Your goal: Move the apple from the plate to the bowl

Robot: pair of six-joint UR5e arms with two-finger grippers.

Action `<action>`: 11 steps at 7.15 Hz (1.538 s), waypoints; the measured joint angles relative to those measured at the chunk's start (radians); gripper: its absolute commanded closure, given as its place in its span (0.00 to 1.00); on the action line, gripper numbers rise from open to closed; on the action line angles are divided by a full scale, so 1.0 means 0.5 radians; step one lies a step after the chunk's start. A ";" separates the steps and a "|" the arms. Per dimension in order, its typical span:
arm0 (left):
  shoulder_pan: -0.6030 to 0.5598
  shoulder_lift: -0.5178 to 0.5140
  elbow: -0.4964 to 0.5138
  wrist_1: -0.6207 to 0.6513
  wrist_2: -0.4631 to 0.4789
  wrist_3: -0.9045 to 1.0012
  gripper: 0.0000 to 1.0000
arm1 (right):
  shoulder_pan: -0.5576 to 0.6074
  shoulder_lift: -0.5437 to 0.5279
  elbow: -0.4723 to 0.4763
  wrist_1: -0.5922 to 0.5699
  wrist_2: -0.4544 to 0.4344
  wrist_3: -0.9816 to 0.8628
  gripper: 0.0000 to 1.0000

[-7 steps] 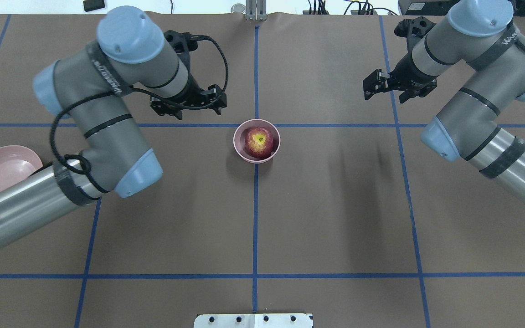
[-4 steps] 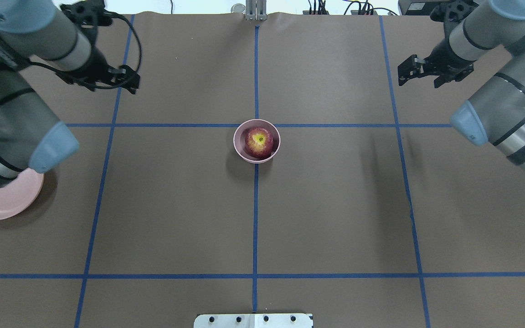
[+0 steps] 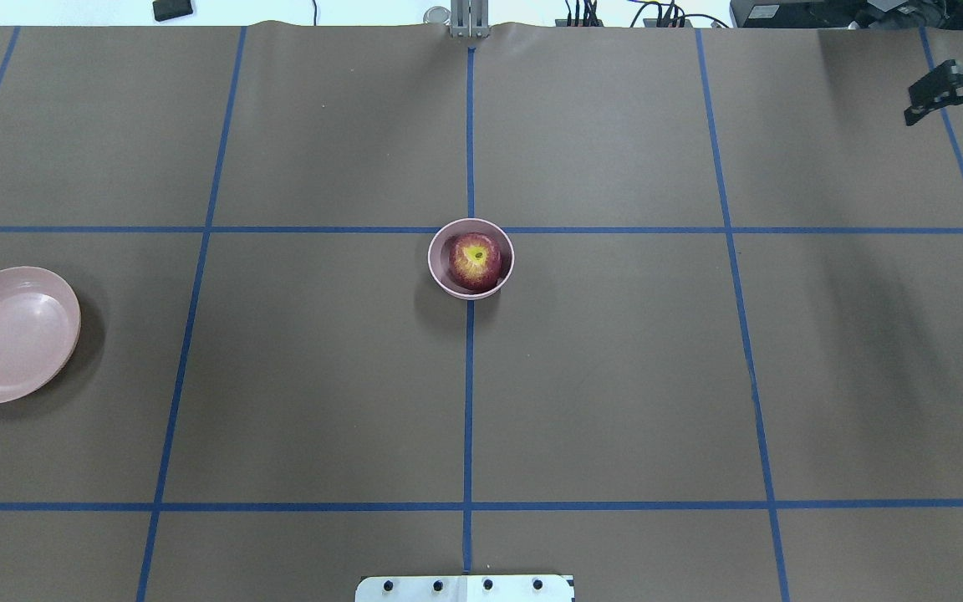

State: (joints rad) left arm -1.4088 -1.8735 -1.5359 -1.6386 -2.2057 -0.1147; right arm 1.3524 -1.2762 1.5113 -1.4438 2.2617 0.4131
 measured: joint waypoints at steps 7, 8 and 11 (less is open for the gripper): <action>-0.356 0.404 0.241 -0.056 -0.251 0.207 0.02 | 0.388 -0.374 0.025 -0.161 0.249 -0.267 0.00; -0.363 0.430 0.208 -0.055 -0.266 0.207 0.02 | 0.405 -0.414 0.025 -0.167 0.240 -0.315 0.00; -0.356 0.524 0.039 -0.026 -0.270 0.130 0.02 | 0.440 -0.482 0.025 -0.174 0.230 -0.478 0.00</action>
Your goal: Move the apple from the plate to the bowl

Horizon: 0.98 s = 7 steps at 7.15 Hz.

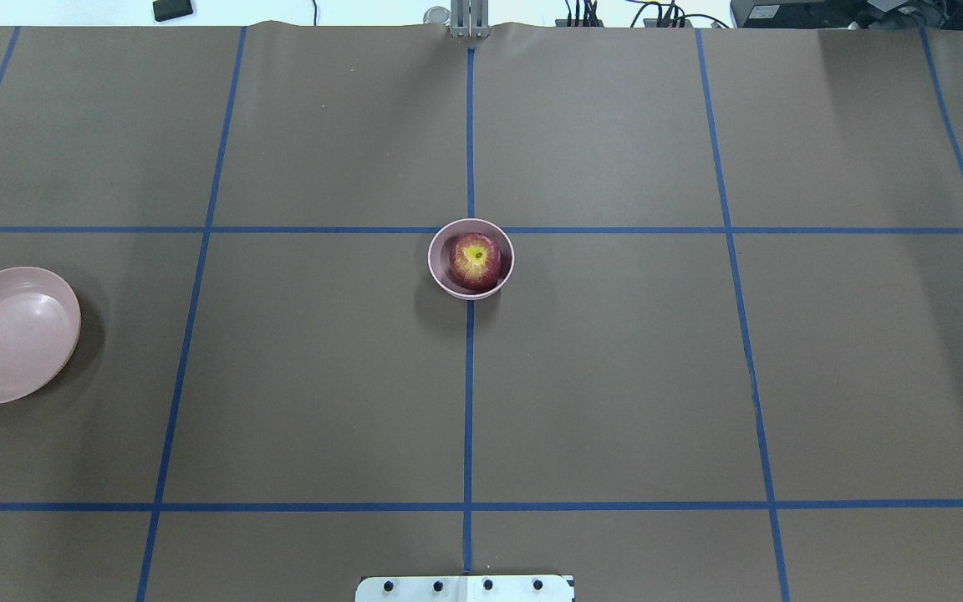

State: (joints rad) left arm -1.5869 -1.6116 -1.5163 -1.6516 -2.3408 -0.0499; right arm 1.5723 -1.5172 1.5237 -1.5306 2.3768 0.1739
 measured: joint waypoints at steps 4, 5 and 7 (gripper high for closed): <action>0.004 0.019 -0.012 0.011 0.000 -0.038 0.02 | -0.007 -0.009 0.017 -0.008 -0.033 -0.017 0.00; 0.005 0.019 -0.014 0.011 0.000 -0.038 0.02 | -0.021 -0.010 0.020 -0.009 -0.040 -0.018 0.00; 0.005 0.018 -0.016 0.011 0.001 -0.038 0.02 | -0.021 -0.012 0.023 -0.008 -0.043 -0.019 0.00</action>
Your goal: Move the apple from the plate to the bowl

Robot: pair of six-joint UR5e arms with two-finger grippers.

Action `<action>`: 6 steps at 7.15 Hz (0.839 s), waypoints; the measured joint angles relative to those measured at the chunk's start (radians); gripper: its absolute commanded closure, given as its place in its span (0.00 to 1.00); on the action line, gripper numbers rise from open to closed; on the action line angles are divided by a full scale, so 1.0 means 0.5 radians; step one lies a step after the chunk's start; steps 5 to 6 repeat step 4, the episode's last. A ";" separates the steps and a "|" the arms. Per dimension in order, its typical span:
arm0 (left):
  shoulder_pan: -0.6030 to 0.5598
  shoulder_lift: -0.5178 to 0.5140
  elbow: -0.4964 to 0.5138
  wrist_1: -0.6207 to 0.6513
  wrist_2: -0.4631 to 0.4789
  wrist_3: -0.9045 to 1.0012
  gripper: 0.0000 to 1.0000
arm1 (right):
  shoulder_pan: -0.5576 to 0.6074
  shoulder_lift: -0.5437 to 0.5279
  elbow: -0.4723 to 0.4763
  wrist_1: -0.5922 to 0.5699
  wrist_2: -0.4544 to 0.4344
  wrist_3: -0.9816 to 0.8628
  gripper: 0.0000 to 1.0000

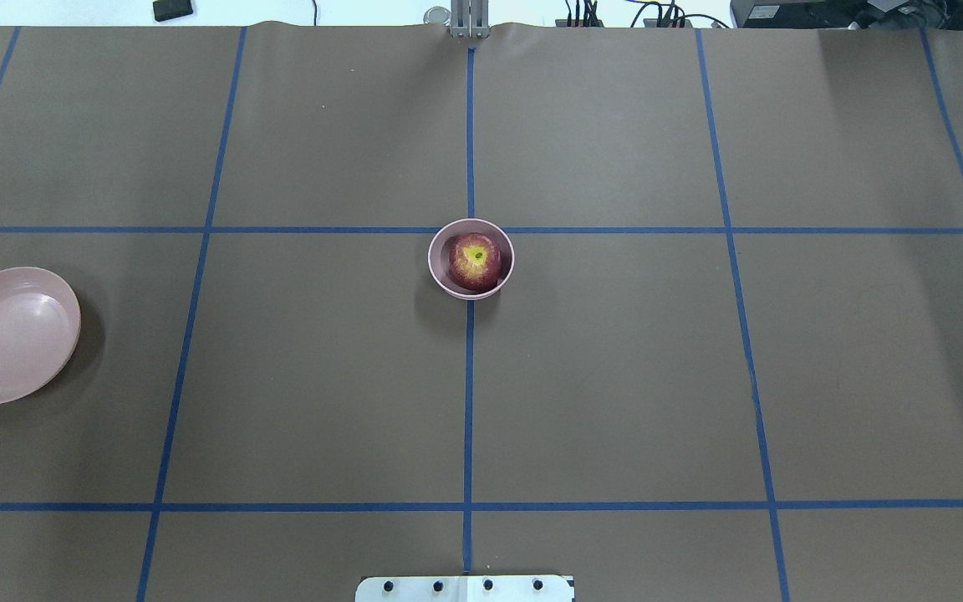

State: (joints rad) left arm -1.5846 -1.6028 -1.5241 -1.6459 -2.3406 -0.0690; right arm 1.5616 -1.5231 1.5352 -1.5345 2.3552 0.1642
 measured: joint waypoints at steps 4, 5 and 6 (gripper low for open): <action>0.000 -0.006 0.008 0.000 -0.002 0.000 0.02 | 0.011 -0.007 0.011 -0.002 0.002 -0.001 0.00; 0.000 -0.006 0.008 0.000 -0.002 0.000 0.02 | 0.011 -0.007 0.011 -0.002 0.002 -0.001 0.00; 0.000 -0.006 0.008 0.000 -0.002 0.000 0.02 | 0.011 -0.007 0.011 -0.002 0.002 -0.001 0.00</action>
